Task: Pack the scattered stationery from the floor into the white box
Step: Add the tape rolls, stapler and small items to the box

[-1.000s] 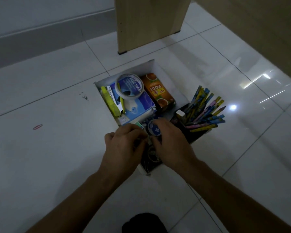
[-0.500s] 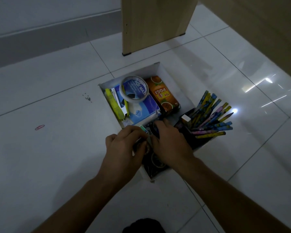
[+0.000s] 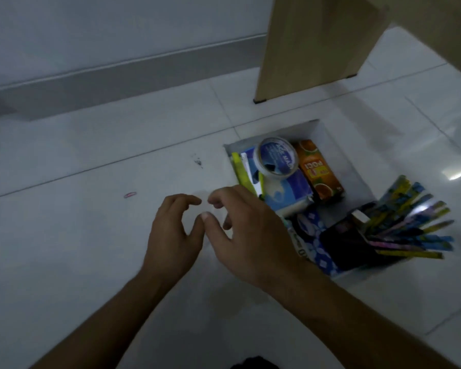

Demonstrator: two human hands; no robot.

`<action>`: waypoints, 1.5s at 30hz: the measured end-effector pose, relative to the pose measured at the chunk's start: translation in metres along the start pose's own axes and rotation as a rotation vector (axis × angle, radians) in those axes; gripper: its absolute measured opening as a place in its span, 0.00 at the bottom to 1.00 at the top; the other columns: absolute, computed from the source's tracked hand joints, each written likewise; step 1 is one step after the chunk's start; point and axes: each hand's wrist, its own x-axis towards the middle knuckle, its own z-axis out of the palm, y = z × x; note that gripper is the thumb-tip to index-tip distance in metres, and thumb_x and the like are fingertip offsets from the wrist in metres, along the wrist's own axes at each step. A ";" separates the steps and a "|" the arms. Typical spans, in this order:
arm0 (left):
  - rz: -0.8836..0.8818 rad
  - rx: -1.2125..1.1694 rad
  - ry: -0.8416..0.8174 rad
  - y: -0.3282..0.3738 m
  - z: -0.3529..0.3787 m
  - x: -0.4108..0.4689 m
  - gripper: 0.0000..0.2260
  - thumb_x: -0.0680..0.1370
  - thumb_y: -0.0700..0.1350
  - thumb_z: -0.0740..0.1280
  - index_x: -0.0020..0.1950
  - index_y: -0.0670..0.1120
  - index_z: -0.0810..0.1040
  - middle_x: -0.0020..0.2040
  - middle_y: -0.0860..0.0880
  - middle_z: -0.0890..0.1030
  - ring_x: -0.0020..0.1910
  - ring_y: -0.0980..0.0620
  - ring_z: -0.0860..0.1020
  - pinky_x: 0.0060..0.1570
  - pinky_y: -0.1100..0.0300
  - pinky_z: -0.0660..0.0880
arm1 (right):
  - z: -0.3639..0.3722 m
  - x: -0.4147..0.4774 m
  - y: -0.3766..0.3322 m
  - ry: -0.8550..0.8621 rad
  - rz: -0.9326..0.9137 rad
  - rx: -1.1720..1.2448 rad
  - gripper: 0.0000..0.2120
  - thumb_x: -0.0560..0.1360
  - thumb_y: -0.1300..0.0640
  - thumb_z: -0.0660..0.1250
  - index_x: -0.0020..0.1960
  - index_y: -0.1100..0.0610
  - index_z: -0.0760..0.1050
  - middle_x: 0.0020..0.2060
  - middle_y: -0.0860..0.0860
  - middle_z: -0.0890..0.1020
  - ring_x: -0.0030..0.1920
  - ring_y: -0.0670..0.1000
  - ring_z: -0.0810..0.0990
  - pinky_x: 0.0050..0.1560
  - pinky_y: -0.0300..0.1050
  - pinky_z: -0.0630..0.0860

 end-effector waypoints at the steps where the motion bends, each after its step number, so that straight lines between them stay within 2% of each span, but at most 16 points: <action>1: -0.054 0.027 -0.001 -0.012 -0.006 0.002 0.12 0.75 0.39 0.68 0.58 0.44 0.77 0.57 0.47 0.78 0.56 0.51 0.75 0.54 0.61 0.69 | 0.010 0.010 -0.006 -0.067 0.001 0.019 0.10 0.77 0.49 0.64 0.56 0.51 0.73 0.50 0.47 0.78 0.42 0.48 0.78 0.40 0.48 0.78; 4: -0.189 0.096 0.007 -0.048 -0.024 0.005 0.12 0.76 0.41 0.68 0.60 0.43 0.77 0.59 0.45 0.78 0.57 0.49 0.75 0.55 0.60 0.70 | 0.042 0.047 -0.018 -0.254 0.059 0.087 0.09 0.77 0.50 0.64 0.55 0.52 0.74 0.51 0.49 0.79 0.45 0.51 0.78 0.47 0.50 0.79; 8: -0.339 0.141 0.005 -0.090 -0.041 0.012 0.14 0.77 0.42 0.67 0.62 0.43 0.76 0.63 0.44 0.75 0.58 0.48 0.76 0.58 0.54 0.75 | 0.095 0.110 -0.023 -0.447 0.136 -0.023 0.13 0.77 0.54 0.64 0.61 0.56 0.73 0.58 0.55 0.76 0.54 0.55 0.77 0.52 0.49 0.77; 10: -0.377 0.177 -0.011 -0.106 -0.045 0.017 0.15 0.77 0.41 0.67 0.64 0.42 0.75 0.65 0.44 0.74 0.59 0.47 0.76 0.59 0.54 0.75 | 0.122 0.138 -0.019 -0.566 0.202 -0.135 0.18 0.77 0.55 0.63 0.65 0.59 0.70 0.64 0.59 0.72 0.61 0.60 0.74 0.57 0.50 0.75; 12: -0.374 0.195 -0.023 -0.119 -0.045 0.024 0.17 0.77 0.41 0.66 0.66 0.41 0.74 0.66 0.43 0.74 0.60 0.45 0.75 0.61 0.52 0.74 | 0.145 0.154 -0.008 -0.652 0.289 -0.294 0.26 0.77 0.54 0.63 0.71 0.62 0.62 0.72 0.64 0.61 0.70 0.65 0.65 0.65 0.55 0.69; 15: -0.330 0.225 -0.036 -0.130 -0.042 0.038 0.19 0.78 0.39 0.64 0.69 0.40 0.71 0.68 0.42 0.72 0.63 0.43 0.73 0.65 0.53 0.70 | 0.165 0.160 0.007 -0.652 0.379 -0.448 0.35 0.76 0.53 0.63 0.77 0.63 0.51 0.77 0.64 0.43 0.76 0.67 0.50 0.72 0.60 0.59; 18: -0.263 0.277 -0.098 -0.138 -0.039 0.052 0.22 0.78 0.36 0.61 0.72 0.39 0.66 0.72 0.42 0.68 0.69 0.43 0.68 0.70 0.54 0.64 | 0.184 0.150 0.016 -0.651 0.345 -0.488 0.38 0.76 0.52 0.62 0.78 0.62 0.46 0.78 0.62 0.41 0.77 0.66 0.44 0.74 0.61 0.54; 22: -0.229 0.500 -0.214 -0.150 -0.037 0.064 0.25 0.77 0.33 0.60 0.75 0.40 0.61 0.74 0.43 0.63 0.70 0.42 0.64 0.68 0.51 0.67 | 0.194 0.131 0.026 -0.675 0.239 -0.552 0.40 0.78 0.51 0.62 0.78 0.62 0.41 0.77 0.62 0.39 0.77 0.66 0.40 0.74 0.61 0.52; 27: -0.166 0.694 -0.182 -0.149 -0.032 0.065 0.17 0.78 0.36 0.61 0.67 0.38 0.69 0.68 0.41 0.68 0.63 0.43 0.69 0.52 0.53 0.76 | 0.182 0.126 0.040 -0.651 0.148 -0.526 0.34 0.80 0.50 0.57 0.79 0.58 0.44 0.79 0.58 0.41 0.78 0.62 0.41 0.74 0.58 0.52; 30: -0.173 0.670 -0.187 -0.147 -0.032 0.065 0.13 0.78 0.35 0.60 0.63 0.39 0.71 0.62 0.41 0.73 0.59 0.43 0.71 0.52 0.53 0.76 | 0.176 0.122 0.042 -0.672 0.144 -0.496 0.34 0.80 0.51 0.58 0.79 0.57 0.45 0.79 0.56 0.42 0.78 0.60 0.41 0.74 0.58 0.53; 35: -0.201 0.657 -0.223 -0.143 -0.032 0.062 0.14 0.77 0.35 0.60 0.63 0.39 0.69 0.57 0.39 0.75 0.55 0.42 0.73 0.51 0.52 0.74 | 0.165 0.111 0.034 -0.730 0.204 -0.422 0.33 0.78 0.52 0.61 0.78 0.58 0.51 0.79 0.55 0.43 0.78 0.59 0.42 0.74 0.58 0.55; 37: -0.289 0.530 -0.237 -0.137 -0.029 0.058 0.13 0.78 0.36 0.60 0.63 0.38 0.70 0.57 0.38 0.75 0.54 0.42 0.74 0.53 0.52 0.74 | 0.156 0.106 0.028 -0.737 0.229 -0.345 0.26 0.78 0.54 0.60 0.74 0.59 0.61 0.78 0.57 0.53 0.77 0.60 0.51 0.71 0.58 0.62; 38: -0.326 0.444 -0.234 -0.132 -0.028 0.055 0.12 0.79 0.37 0.60 0.63 0.39 0.71 0.57 0.38 0.76 0.54 0.42 0.75 0.55 0.53 0.74 | 0.151 0.104 0.026 -0.702 0.230 -0.300 0.20 0.78 0.55 0.60 0.68 0.60 0.68 0.74 0.59 0.63 0.74 0.61 0.62 0.67 0.56 0.69; 40: -0.320 0.287 -0.190 -0.120 -0.025 0.047 0.11 0.80 0.39 0.60 0.61 0.41 0.75 0.58 0.40 0.77 0.54 0.44 0.76 0.54 0.57 0.73 | 0.137 0.098 0.021 -0.567 0.219 -0.222 0.10 0.78 0.59 0.61 0.57 0.59 0.74 0.59 0.58 0.77 0.57 0.59 0.77 0.54 0.51 0.77; 42: -0.256 0.140 -0.123 -0.103 -0.025 0.037 0.09 0.80 0.40 0.62 0.57 0.43 0.79 0.54 0.45 0.81 0.50 0.51 0.78 0.50 0.64 0.71 | 0.121 0.092 0.017 -0.470 0.205 -0.172 0.08 0.77 0.61 0.62 0.55 0.59 0.76 0.53 0.57 0.79 0.50 0.58 0.79 0.50 0.50 0.79; 45: -0.220 -0.028 -0.083 -0.075 -0.029 0.025 0.05 0.79 0.44 0.65 0.52 0.49 0.80 0.49 0.54 0.83 0.45 0.61 0.79 0.41 0.72 0.69 | 0.095 0.079 0.010 -0.369 0.165 -0.095 0.06 0.78 0.61 0.63 0.53 0.59 0.76 0.49 0.58 0.80 0.48 0.58 0.79 0.48 0.52 0.80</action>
